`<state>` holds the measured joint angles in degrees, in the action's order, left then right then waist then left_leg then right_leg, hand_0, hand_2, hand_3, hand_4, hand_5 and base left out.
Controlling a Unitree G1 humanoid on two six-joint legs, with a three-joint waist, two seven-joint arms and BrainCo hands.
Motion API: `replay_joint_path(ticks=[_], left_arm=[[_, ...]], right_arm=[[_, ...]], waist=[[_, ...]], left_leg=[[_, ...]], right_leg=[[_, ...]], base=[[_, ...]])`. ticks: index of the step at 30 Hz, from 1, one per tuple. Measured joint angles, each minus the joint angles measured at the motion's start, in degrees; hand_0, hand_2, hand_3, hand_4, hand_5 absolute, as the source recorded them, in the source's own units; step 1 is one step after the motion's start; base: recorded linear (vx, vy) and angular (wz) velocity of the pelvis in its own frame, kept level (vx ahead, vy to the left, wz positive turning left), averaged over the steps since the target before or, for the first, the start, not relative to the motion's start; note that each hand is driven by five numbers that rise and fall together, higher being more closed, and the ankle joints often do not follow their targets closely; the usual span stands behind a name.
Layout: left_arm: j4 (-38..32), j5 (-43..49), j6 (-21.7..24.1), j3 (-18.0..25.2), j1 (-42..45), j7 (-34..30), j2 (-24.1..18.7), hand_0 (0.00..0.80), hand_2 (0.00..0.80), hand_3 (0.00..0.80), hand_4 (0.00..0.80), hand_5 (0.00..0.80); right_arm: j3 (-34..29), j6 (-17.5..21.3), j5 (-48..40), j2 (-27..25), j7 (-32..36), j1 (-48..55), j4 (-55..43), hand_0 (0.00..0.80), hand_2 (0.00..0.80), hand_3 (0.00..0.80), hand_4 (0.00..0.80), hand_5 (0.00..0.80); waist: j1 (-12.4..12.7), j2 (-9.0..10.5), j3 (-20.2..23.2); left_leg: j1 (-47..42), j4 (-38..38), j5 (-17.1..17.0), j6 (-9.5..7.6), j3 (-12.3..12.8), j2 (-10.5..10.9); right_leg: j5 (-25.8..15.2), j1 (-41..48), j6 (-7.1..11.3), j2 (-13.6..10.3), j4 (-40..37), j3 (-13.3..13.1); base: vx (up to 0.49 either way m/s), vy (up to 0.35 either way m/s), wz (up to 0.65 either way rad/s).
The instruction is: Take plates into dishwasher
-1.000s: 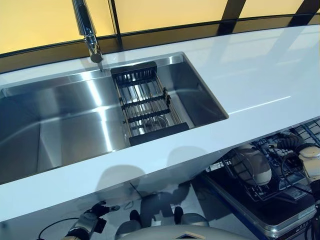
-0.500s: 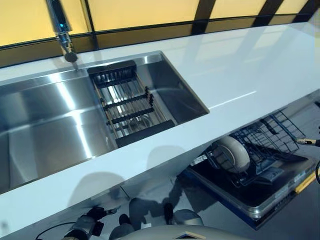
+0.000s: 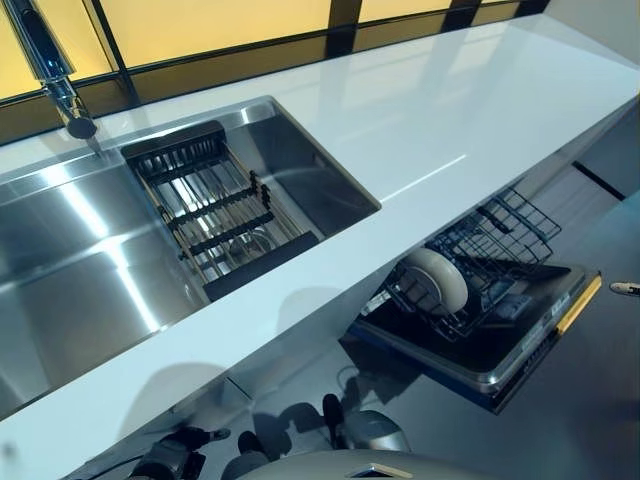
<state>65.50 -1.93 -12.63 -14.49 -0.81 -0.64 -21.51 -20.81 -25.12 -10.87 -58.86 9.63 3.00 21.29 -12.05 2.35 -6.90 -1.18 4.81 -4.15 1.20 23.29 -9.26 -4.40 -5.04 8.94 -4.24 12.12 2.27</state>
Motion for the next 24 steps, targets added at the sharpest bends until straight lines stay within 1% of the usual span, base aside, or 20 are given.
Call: replay_joint_path(ticks=[1, 2, 3, 4, 5, 6, 7, 8, 9, 10, 11, 12, 13, 14, 16, 19, 20, 21, 22, 24], left_arm=[[0.0, 0.0, 0.1, 0.0, -0.7, 0.4, -0.6, 0.0, 0.0, 0.0, 0.0, 0.0], [-0.1, -0.1, 0.1, 0.0, -0.9, 0.8, -1.4, 0.0, 0.0, 0.0, 0.0, 0.0], [-0.1, -0.1, 0.1, 0.0, -0.9, 0.9, -2.2, 0.0, 0.0, 0.0, 0.0, 0.0], [-0.1, -0.1, 0.0, 0.0, -0.3, 1.3, -3.6, 0.0, 0.0, 0.0, 0.0, 0.0], [0.1, -0.3, -0.1, 0.3, 0.4, 1.6, -4.8, 0.0, 0.0, 0.0, 0.0, 0.0], [0.3, -0.7, -0.2, 0.5, 0.5, 1.7, -5.0, 0.0, 0.0, 0.0, 0.0, 0.0], [0.6, -1.7, -0.5, 1.5, 0.2, 2.0, -4.8, 0.0, 0.0, 0.0, 0.0, 0.0], [0.7, -2.2, -0.5, 2.2, -0.3, 2.1, -4.5, 0.0, 0.0, 0.0, 0.0, 0.0], [0.7, -2.9, -0.5, 2.6, -0.6, 2.4, -4.3, 0.0, 0.0, 0.0, 0.0, 0.0], [0.7, -3.5, -0.5, 2.8, -0.6, 2.6, -4.4, 0.0, 0.0, 0.0, 0.0, 0.0], [0.4, -3.8, -0.5, 3.8, -0.7, 3.0, -4.3, 0.0, 0.0, 0.0, 0.0, 0.0], [-0.2, -3.9, -0.5, 5.3, -0.8, 3.2, -4.5, 0.0, 0.0, 0.0, 0.0, 0.0], [-0.9, -3.9, -0.5, 7.0, -0.8, 3.6, -4.1, 0.0, 0.0, 0.0, 0.0, 0.0], [-1.1, -3.9, -0.3, 7.2, -0.7, 3.8, -3.6, 0.0, 0.0, 0.0, 0.0, 0.0], [-0.9, -3.9, -0.1, 7.2, -0.5, 4.1, -3.0, 0.0, 0.0, 0.0, 0.0, 0.0], [-0.4, -4.7, 0.6, 8.0, 0.1, 5.0, -3.7, 0.0, 0.0, 0.0, 0.0, 0.0], [-0.1, -5.6, 1.3, 9.5, 0.5, 5.2, -3.8, 0.0, 0.0, 0.0, 0.0, 0.0], [0.1, -5.9, 1.9, 10.1, 1.2, 5.2, -3.8, 0.0, 0.0, 0.0, 0.0, 0.0], [0.1, -6.1, 2.3, 10.9, 1.8, 5.2, -3.6, 0.0, 0.0, 0.0, 0.0, 0.0], [1.0, -6.2, 2.8, 11.2, 2.6, 5.0, -3.0, 0.0, 0.0, 0.0, 0.0, 0.0]], right_arm=[[0.0, 0.0, -0.2, 0.0, -0.6, -0.1, -0.2, 0.0, 0.0, 0.0, 0.0, 0.0], [0.1, 0.0, -1.1, 0.0, -1.1, -0.5, -0.4, 0.0, 0.0, 0.0, 0.0, 0.0], [0.4, 0.0, -1.5, 0.0, -1.6, -1.2, -0.5, 0.0, 0.0, 0.0, 0.0, 0.0], [1.1, 0.1, -1.7, 0.1, -2.7, -2.8, -0.4, 0.0, 0.0, 0.0, 0.0, 0.0], [2.7, 0.1, -2.0, 0.5, -3.4, -4.9, -0.1, 0.0, 0.0, 0.0, 0.0, 0.0], [3.2, 0.1, -2.3, 0.6, -3.7, -5.7, -0.1, 0.0, 0.0, 0.0, 0.0, 0.0], [3.6, 0.1, -4.1, 0.7, -5.2, -6.5, 0.7, 0.0, 0.0, 0.0, 0.0, 0.0], [3.6, 0.1, -5.0, 0.9, -6.2, -6.6, 2.3, 0.0, 0.0, 0.0, 0.0, 0.0], [3.6, 0.0, -6.0, 1.3, -7.0, -6.5, 4.5, 0.0, 0.0, 0.0, 0.0, 0.0], [3.6, 0.0, -7.2, 1.5, -7.9, -6.4, 5.4, 0.0, 0.0, 0.0, 0.0, 0.0], [3.4, -0.1, -9.4, 1.8, -8.8, -6.2, 5.8, 0.0, 0.0, 0.0, 0.0, 0.0], [3.3, -0.2, -11.3, 2.3, -9.1, -6.1, 5.8, 0.0, 0.0, 0.0, 0.0, 0.0], [2.8, -0.2, -13.0, 3.6, -9.2, -6.2, 6.1, 0.0, 0.0, 0.0, 0.0, 0.0], [2.7, -0.4, -14.1, 5.3, -9.2, -5.4, 6.6, 0.0, 0.0, 0.0, 0.0, 0.0], [2.8, -1.1, -16.3, 7.0, -9.0, -4.5, 7.0, 0.0, 0.0, 0.0, 0.0, 0.0], [2.9, -1.6, -20.4, 9.0, -8.9, -4.6, 7.3, 0.0, 0.0, 0.0, 0.0, 0.0], [3.0, -1.6, -20.9, 9.0, -8.9, -4.6, 7.3, 0.0, 0.0, 0.0, 0.0, 0.0], [3.4, -1.6, -21.3, 9.1, -8.7, -4.5, 7.6, 0.0, 0.0, 0.0, 0.0, 0.0], [3.5, -1.6, -21.4, 9.1, -8.6, -4.5, 8.0, 0.0, 0.0, 0.0, 0.0, 0.0], [3.4, -1.1, -21.6, 8.9, -8.9, -4.6, 10.3, 0.0, 0.0, 0.0, 0.0, 0.0]], waist=[[1.6, -0.29, 0.2], [3.5, -0.16, 0.9], [5.1, 0.46, 1.7], [7.0, 2.06, 2.6], [8.7, 3.59, 3.2], [8.9, 3.63, 3.3], [9.2, 2.84, 2.9], [9.8, 2.58, 2.8], [10.1, 2.57, 2.8], [9.9, 3.12, 2.5], [9.7, 3.14, 2.4], [9.7, 4.0, 1.9], [9.6, 3.99, 1.1], [9.6, 3.75, 0.9], [9.7, 3.42, 0.9], [10.0, 2.81, 0.6], [9.9, 2.57, 0.5], [10.0, 1.82, 0.3], [10.0, 1.72, 0.3], [9.5, 0.34, -0.3]], left_leg=[[0.9, -0.9, -0.2, 0.15, 0.7, -1.1], [1.1, -1.7, -0.3, 0.22, 1.8, -1.6], [1.5, -2.2, -0.3, 0.28, 2.6, -1.7], [2.5, -3.6, 0.1, 0.9, 1.7, -1.6], [3.4, -5.5, 0.5, 2.57, -1.0, -1.6], [4.1, -6.3, 0.4, 2.96, -1.8, -1.7], [6.5, -9.2, 0.1, 3.71, -4.6, -4.0], [8.2, -11.8, 0.1, 3.8, -5.3, -5.6], [9.6, -14.1, 0.1, 3.86, -6.3, -7.1], [10.5, -15.5, 0.5, 4.33, -6.4, -7.8], [11.0, -15.8, 0.7, 5.15, -6.9, -8.3], [11.2, -15.7, 0.1, 7.68, -6.8, -8.5], [12.2, -16.0, -0.6, 8.35, -7.8, -9.2], [12.6, -15.4, -1.4, 8.55, -8.5, -10.0], [12.8, -14.9, -1.8, 8.89, -9.3, -10.6], [12.9, -13.5, -1.9, 9.03, -9.4, -10.7], [12.7, -12.9, -3.5, 8.89, -9.7, -10.7], [12.3, -12.0, -4.0, 8.82, -9.8, -10.5], [11.7, -10.7, -4.9, 8.84, -9.8, -10.5], [10.6, -7.6, -7.8, 7.64, -9.7, -9.8]], right_leg=[[2.2, -0.5, 0.5, -2.3, 6.8, 0.0], [2.8, 0.0, 1.79, -5.3, 10.3, 0.0], [2.9, 1.6, 2.7, -8.0, 10.3, 0.1], [2.0, 5.1, 4.14, -11.6, 5.9, 0.4], [-0.5, 7.4, 5.17, -12.5, -0.5, 0.2], [-0.2, 8.9, 5.34, -11.7, -2.5, 0.5], [1.0, 10.0, 5.27, -9.6, -5.8, 4.5], [2.0, 10.6, 5.17, -8.5, -6.9, 6.2], [3.0, 11.7, 4.61, -7.1, -8.7, 7.2], [4.1, 12.6, 4.05, -6.4, -10.1, 7.7], [6.4, 12.9, 3.21, -6.0, -10.6, 7.7], [8.5, 12.9, 2.38, -5.9, -11.3, 7.7], [9.2, 13.2, 1.74, -5.0, -12.1, 7.8], [9.1, 12.5, 1.16, -4.0, -12.0, 7.6], [9.3, 12.0, 0.4, -3.5, -12.1, 7.4], [9.3, 11.1, 0.5, -3.1, -11.1, 6.6], [9.9, 10.6, 0.15, -2.8, -9.3, 6.3], [10.3, 10.7, 0.04, -2.6, -8.9, 6.4], [10.5, 11.0, -0.13, -2.4, -8.9, 6.5], [10.7, 12.2, -0.04, -1.7, -9.3, 8.3]], base=[[-0.39, -0.31, -0.44], [-0.366, -0.326, -0.54], [-0.331, -0.441, -0.65], [-0.355, -0.472, -0.79], [-0.306, -0.434, -0.62], [-0.348, -0.381, -0.41], [-0.276, -0.345, -0.1], [-0.244, -0.318, -0.05], [-0.22, -0.253, 0.03], [-0.194, -0.156, 0.14], [-0.256, -0.139, 0.08], [-0.198, -0.079, 0.03], [-0.229, -0.123, -0.03], [-0.191, -0.136, 0.03], [-0.135, -0.114, -0.03], [-0.112, -0.111, -0.04], [-0.138, -0.109, 0.15], [-0.178, -0.102, 0.23], [-0.201, -0.08, 0.22], [-0.301, -0.107, 0.46]])
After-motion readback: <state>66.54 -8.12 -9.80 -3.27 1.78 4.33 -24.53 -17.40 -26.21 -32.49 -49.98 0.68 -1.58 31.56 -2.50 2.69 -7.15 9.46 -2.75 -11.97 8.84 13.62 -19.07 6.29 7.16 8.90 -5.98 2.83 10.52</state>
